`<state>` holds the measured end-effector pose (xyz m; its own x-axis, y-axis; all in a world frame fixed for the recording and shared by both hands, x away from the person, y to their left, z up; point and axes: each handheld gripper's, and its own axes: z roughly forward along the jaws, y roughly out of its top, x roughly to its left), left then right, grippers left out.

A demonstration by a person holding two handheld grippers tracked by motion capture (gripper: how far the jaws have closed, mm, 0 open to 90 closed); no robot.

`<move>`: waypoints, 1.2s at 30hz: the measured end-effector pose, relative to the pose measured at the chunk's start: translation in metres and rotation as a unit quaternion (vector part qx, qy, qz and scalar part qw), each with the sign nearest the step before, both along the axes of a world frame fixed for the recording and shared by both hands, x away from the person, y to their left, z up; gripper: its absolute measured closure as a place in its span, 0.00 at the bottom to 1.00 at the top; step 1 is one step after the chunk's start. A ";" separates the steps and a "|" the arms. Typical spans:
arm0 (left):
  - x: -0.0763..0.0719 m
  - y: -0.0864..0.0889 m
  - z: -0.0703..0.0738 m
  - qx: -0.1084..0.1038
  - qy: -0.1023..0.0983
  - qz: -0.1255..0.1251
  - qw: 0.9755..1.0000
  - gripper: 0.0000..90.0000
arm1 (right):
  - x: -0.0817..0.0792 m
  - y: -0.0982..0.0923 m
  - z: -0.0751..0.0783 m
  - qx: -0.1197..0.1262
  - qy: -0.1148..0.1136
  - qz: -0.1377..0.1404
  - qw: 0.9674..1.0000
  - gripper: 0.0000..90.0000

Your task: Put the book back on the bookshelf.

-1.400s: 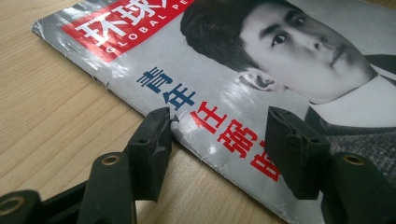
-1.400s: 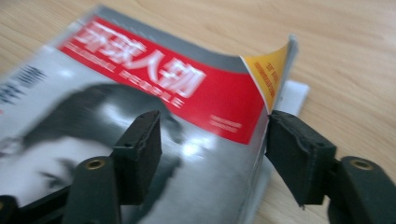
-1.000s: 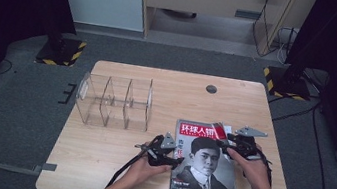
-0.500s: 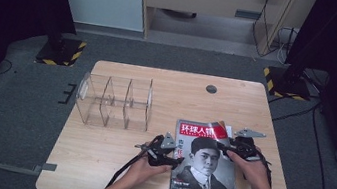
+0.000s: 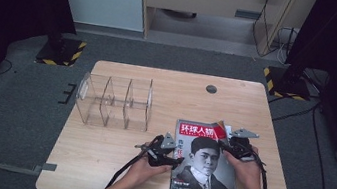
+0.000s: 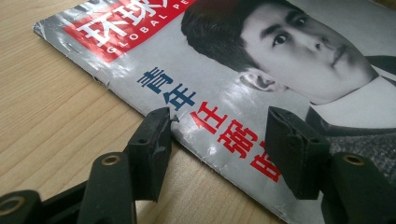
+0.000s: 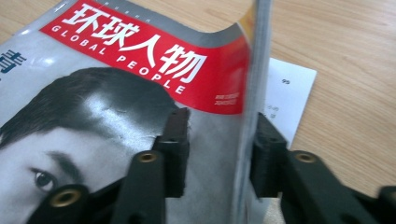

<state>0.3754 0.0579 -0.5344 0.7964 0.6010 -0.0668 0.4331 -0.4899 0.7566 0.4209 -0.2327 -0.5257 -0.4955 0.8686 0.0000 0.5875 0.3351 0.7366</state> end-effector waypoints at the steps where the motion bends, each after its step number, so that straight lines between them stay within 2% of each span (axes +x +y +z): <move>1: 0.000 0.000 0.000 0.000 0.000 0.000 1.000 0.45 | 0.000 0.000 0.000 0.000 0.000 0.000 1.000 0.77; 2: 0.000 0.000 0.000 0.000 0.000 0.002 1.000 0.45 | -0.001 -0.001 0.000 0.004 -0.007 -0.003 1.000 0.83; 8: -0.002 -0.001 0.000 0.002 0.000 0.007 1.000 0.42 | -0.003 -0.002 0.003 0.022 -0.013 -0.008 1.000 0.93; 9: -0.002 -0.002 0.000 0.005 0.001 0.005 1.000 0.35 | -0.004 -0.002 0.004 0.022 -0.018 -0.005 1.000 0.95; 11: -0.003 -0.002 0.000 0.006 0.002 0.004 1.000 0.32 | -0.004 -0.001 0.005 0.021 -0.020 -0.005 1.000 0.95; 12: -0.003 -0.002 0.000 0.005 0.006 0.000 1.000 0.23 | -0.005 -0.001 0.006 0.024 -0.022 -0.002 0.999 0.96; 17: -0.004 -0.002 -0.001 0.008 0.016 -0.004 1.000 0.12 | -0.007 -0.001 0.009 0.031 -0.025 -0.001 0.999 0.97; 22: -0.003 0.000 -0.001 0.006 0.018 0.007 1.000 0.11 | -0.009 0.000 0.012 0.035 -0.035 0.001 0.999 0.98; 27: 0.000 0.006 0.000 -0.009 0.027 0.024 0.999 0.09 | -0.012 0.001 0.018 0.037 -0.049 0.007 0.998 0.98; 30: 0.000 0.007 0.001 -0.015 0.027 0.029 0.999 0.09 | -0.014 0.001 0.020 0.040 -0.053 0.011 0.998 0.98; 33: 0.001 0.008 0.002 -0.024 0.022 0.033 0.999 0.08 | -0.015 0.002 0.024 0.047 -0.068 0.017 0.996 0.98; 36: 0.001 0.010 0.003 -0.035 0.016 0.046 0.998 0.08 | -0.017 0.003 0.026 0.051 -0.073 0.019 0.996 0.98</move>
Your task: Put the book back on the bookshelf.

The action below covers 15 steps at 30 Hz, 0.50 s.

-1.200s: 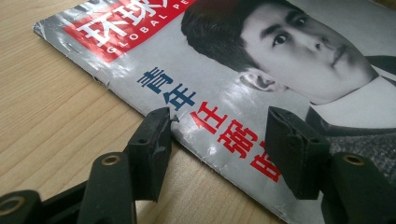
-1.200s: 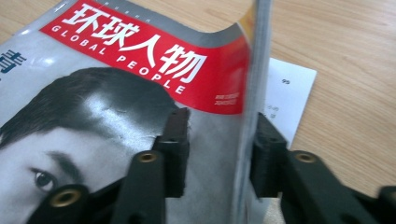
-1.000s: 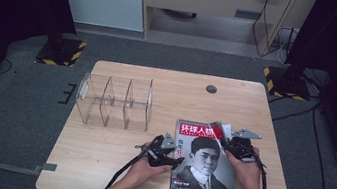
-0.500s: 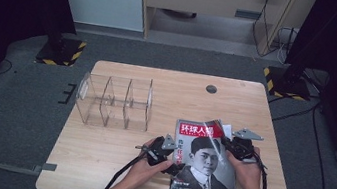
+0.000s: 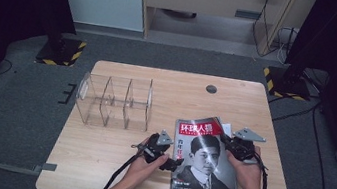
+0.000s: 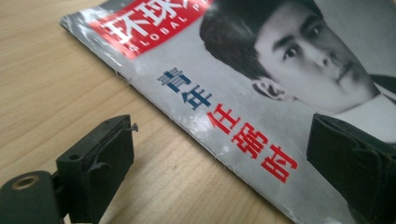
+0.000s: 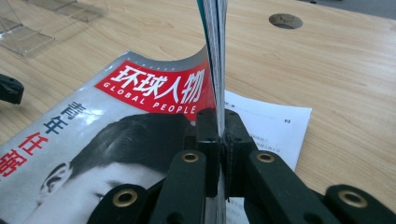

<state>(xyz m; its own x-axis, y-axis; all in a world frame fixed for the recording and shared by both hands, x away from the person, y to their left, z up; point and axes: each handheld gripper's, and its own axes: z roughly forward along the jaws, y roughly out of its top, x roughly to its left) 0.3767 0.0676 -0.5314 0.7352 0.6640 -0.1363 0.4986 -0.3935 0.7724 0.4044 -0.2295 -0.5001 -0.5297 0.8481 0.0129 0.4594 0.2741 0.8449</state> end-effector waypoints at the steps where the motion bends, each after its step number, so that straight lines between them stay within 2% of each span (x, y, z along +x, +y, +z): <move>1: 0.001 0.001 0.000 -0.004 0.000 0.002 1.000 0.08 | -0.001 0.000 0.001 0.001 -0.003 0.000 1.000 0.98; 7: 0.001 0.000 -0.001 -0.020 0.010 -0.003 1.000 0.08 | -0.004 0.001 0.006 0.016 -0.015 0.010 1.000 0.98; 9: 0.001 -0.001 -0.002 -0.021 0.009 -0.004 1.000 0.08 | -0.004 0.001 0.007 0.020 -0.017 0.009 1.000 0.98; 15: 0.004 -0.001 -0.004 -0.022 0.025 -0.008 0.999 0.08 | -0.006 0.000 0.009 0.035 -0.024 0.014 0.999 0.98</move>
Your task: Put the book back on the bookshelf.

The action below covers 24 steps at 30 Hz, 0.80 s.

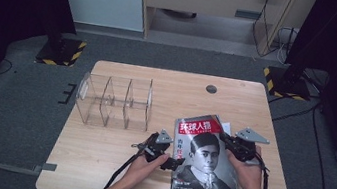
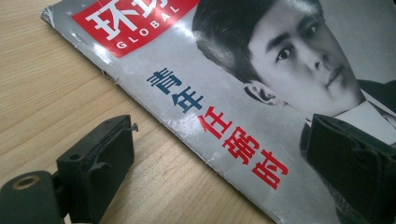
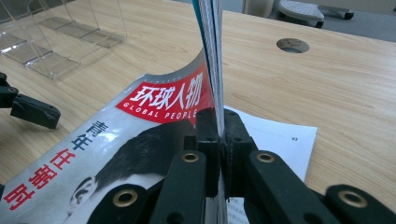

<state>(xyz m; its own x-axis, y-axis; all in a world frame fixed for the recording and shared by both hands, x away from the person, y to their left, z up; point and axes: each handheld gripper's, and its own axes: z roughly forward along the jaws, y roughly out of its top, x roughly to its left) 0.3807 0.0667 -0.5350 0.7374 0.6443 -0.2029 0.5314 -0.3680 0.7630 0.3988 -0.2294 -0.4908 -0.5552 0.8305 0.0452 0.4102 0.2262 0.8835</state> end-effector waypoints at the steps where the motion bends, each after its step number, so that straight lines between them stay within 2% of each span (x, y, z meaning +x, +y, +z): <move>1: 0.000 0.000 0.000 0.003 0.001 -0.002 1.000 0.08 | 0.000 0.000 0.000 -0.001 -0.001 0.000 1.000 0.98; 7: -0.001 -0.003 0.000 0.017 -0.005 -0.005 1.000 0.09 | -0.001 0.000 0.001 0.003 -0.003 -0.001 1.000 0.98; 13: -0.001 -0.003 0.000 0.020 -0.005 -0.005 1.000 0.09 | -0.001 0.000 0.003 0.001 -0.008 0.000 1.000 0.98; 15: 0.000 -0.003 0.000 0.027 -0.009 -0.007 1.000 0.09 | -0.001 0.001 0.005 -0.005 -0.012 0.001 1.000 0.98; 16: 0.000 -0.003 0.001 0.029 -0.011 -0.008 0.999 0.09 | -0.002 0.003 0.010 -0.023 -0.012 0.003 1.000 0.98; 22: -0.002 -0.004 0.003 0.020 -0.012 -0.012 1.000 0.09 | -0.001 0.008 0.018 -0.026 -0.016 0.010 0.999 0.98; 24: -0.001 -0.003 0.006 0.020 -0.019 -0.009 1.000 0.09 | -0.001 0.010 0.022 -0.026 -0.021 0.013 0.999 0.98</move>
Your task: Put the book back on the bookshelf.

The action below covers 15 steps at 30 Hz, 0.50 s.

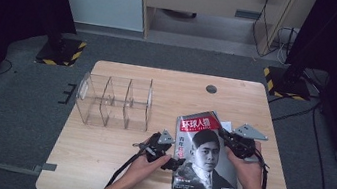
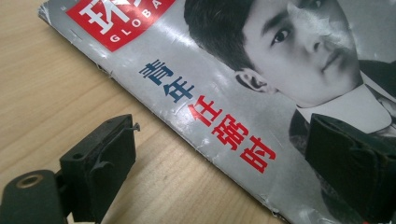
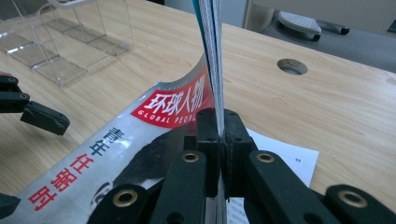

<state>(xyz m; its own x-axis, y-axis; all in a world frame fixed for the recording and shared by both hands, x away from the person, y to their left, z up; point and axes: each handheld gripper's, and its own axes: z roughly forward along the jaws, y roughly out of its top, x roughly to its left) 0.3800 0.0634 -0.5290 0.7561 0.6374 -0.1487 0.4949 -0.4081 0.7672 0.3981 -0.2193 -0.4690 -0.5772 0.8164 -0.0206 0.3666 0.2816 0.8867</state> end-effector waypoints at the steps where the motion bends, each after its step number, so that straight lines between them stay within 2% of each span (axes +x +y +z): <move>1: 0.000 0.000 0.000 0.000 0.000 0.000 1.000 0.09 | 0.000 0.000 0.000 0.000 0.000 0.000 1.000 0.98; 9: 0.007 0.001 0.004 -0.006 -0.008 0.011 1.000 0.09 | -0.002 0.000 0.011 0.011 -0.013 0.002 1.000 0.98; 15: 0.011 -0.001 0.006 -0.013 -0.004 0.011 1.000 0.09 | -0.003 -0.002 0.019 0.024 -0.027 0.003 0.999 0.98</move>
